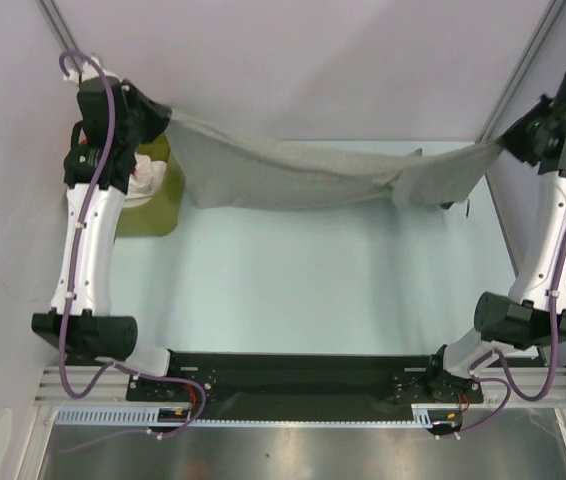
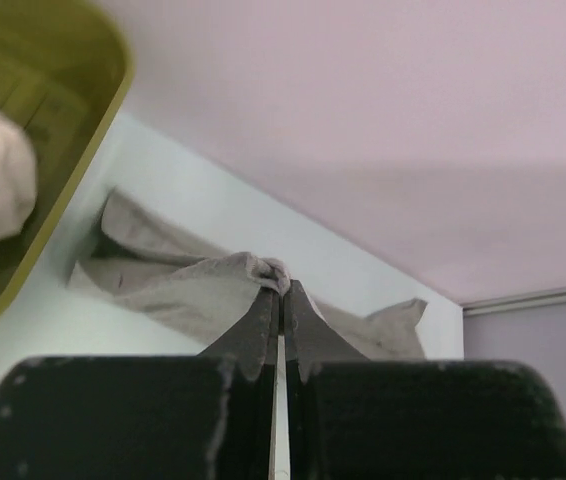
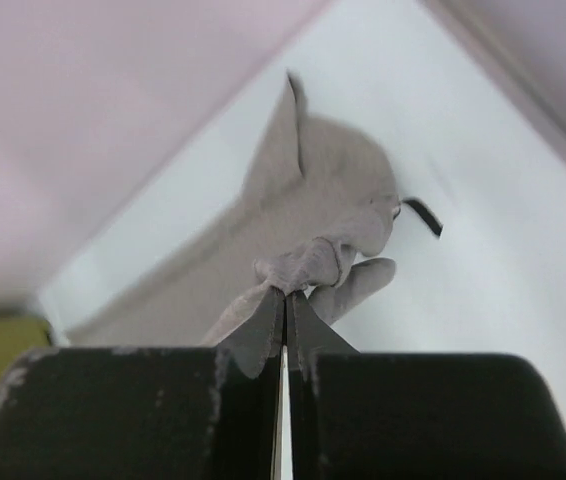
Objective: Fold and stack the t-shirts
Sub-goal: Fold the tshirt
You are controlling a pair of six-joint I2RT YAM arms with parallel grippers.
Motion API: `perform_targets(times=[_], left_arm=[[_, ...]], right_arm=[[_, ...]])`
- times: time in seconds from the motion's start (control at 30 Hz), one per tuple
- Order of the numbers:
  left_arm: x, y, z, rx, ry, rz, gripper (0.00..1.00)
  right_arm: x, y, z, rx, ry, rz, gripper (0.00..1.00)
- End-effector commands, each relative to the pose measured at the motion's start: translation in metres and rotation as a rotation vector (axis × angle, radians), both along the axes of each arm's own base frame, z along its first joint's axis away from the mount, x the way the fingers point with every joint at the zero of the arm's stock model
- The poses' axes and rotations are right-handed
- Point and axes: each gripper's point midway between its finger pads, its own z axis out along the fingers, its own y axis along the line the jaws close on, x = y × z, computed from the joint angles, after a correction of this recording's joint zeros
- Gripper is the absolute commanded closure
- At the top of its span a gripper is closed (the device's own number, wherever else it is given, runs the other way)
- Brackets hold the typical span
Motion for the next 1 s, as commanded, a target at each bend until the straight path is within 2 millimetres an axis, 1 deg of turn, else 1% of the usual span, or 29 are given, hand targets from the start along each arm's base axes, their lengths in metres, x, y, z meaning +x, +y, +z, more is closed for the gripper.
perform_targets(times=[0.0,0.03,0.07,0.13,0.2,0.23,0.27,0.3,0.33,0.37,0.4,0.43,0.47,0.5,0.53,0.57,0.6,0.63,0.67,0.7,0.73,0.77,0.8,0.83,0.87,0.9,0.97], left_arm=[[0.022,-0.011,0.041,0.043,-0.117,-0.066,1.00],[0.023,-0.011,0.060,0.040,-0.161,-0.062,1.00],[0.026,-0.011,0.062,0.035,-0.165,-0.058,1.00],[0.033,-0.010,0.072,0.034,-0.190,-0.049,1.00],[0.039,-0.007,0.078,0.026,-0.203,-0.034,0.99],[0.043,-0.005,0.085,0.027,-0.223,-0.024,1.00],[0.046,-0.002,0.089,0.026,-0.232,-0.008,1.00],[0.051,0.000,0.089,0.019,-0.235,-0.001,1.00],[0.059,0.003,0.096,0.011,-0.255,0.008,1.00],[0.064,0.003,0.098,-0.002,-0.265,0.007,1.00],[0.068,0.001,0.103,-0.030,-0.285,0.003,1.00],[0.073,-0.002,0.114,-0.048,-0.340,-0.011,1.00],[0.081,-0.005,0.113,-0.067,-0.350,-0.023,1.00],[0.083,-0.015,0.118,-0.116,-0.371,-0.064,1.00],[0.084,-0.019,0.129,-0.138,-0.416,-0.085,1.00],[0.084,-0.023,0.136,-0.160,-0.440,-0.101,1.00],[0.083,-0.030,0.143,-0.179,-0.462,-0.130,1.00],[0.076,-0.036,0.165,-0.177,-0.535,-0.151,1.00],[0.072,-0.040,0.175,-0.175,-0.568,-0.162,1.00],[0.070,-0.042,0.184,-0.156,-0.602,-0.169,1.00],[0.059,-0.044,0.208,-0.148,-0.677,-0.188,1.00],[0.055,-0.043,0.217,-0.144,-0.708,-0.189,1.00],[0.053,-0.043,0.224,-0.148,-0.731,-0.189,1.00],[0.041,-0.038,0.242,-0.160,-0.779,-0.195,1.00],[0.035,-0.038,0.251,-0.209,-0.801,-0.212,1.00],[0.016,-0.038,0.271,-0.216,-0.864,-0.234,1.00],[0.000,-0.033,0.286,-0.201,-0.912,-0.216,1.00]], right_arm=[[0.007,-0.031,0.055,-0.023,-0.158,-0.082,1.00],[0.010,-0.039,0.072,-0.027,-0.208,-0.093,1.00],[0.010,-0.046,0.082,-0.023,-0.245,-0.104,1.00],[0.012,-0.053,0.095,-0.028,-0.286,-0.116,1.00],[0.017,-0.058,0.102,-0.026,-0.317,-0.122,1.00],[0.020,-0.059,0.104,-0.024,-0.327,-0.124,1.00],[0.028,-0.063,0.104,-0.019,-0.339,-0.124,1.00],[0.033,-0.064,0.102,-0.008,-0.341,-0.126,1.00],[0.037,-0.065,0.104,-0.002,-0.351,-0.130,1.00],[0.045,-0.069,0.104,0.000,-0.364,-0.132,1.00],[0.047,-0.069,0.106,0.009,-0.380,-0.137,1.00],[0.050,-0.068,0.108,0.013,-0.397,-0.133,1.00],[0.056,-0.069,0.120,-0.001,-0.456,-0.125,1.00],[0.057,-0.067,0.119,0.010,-0.468,-0.120,1.00],[0.060,-0.061,0.126,0.012,-0.498,-0.092,1.00],[0.064,-0.060,0.145,-0.020,-0.572,-0.076,1.00],[0.060,-0.056,0.152,-0.033,-0.606,-0.073,1.00],[0.058,-0.055,0.162,-0.032,-0.655,-0.076,1.00],[0.055,-0.054,0.188,-0.060,-0.766,-0.067,1.00],[0.051,-0.054,0.192,-0.061,-0.796,-0.070,1.00],[0.049,-0.051,0.202,-0.065,-0.840,-0.049,1.00],[0.045,-0.047,0.221,-0.090,-0.917,-0.029,1.00],[0.044,-0.044,0.229,-0.101,-0.949,-0.010,1.00],[0.037,-0.037,0.242,-0.118,-0.989,0.020,1.00],[0.031,-0.034,0.256,-0.150,-1.039,0.033,1.00],[0.025,-0.031,0.264,-0.170,-1.067,0.041,1.00],[0.010,-0.027,0.280,-0.211,-1.131,0.040,1.00]])
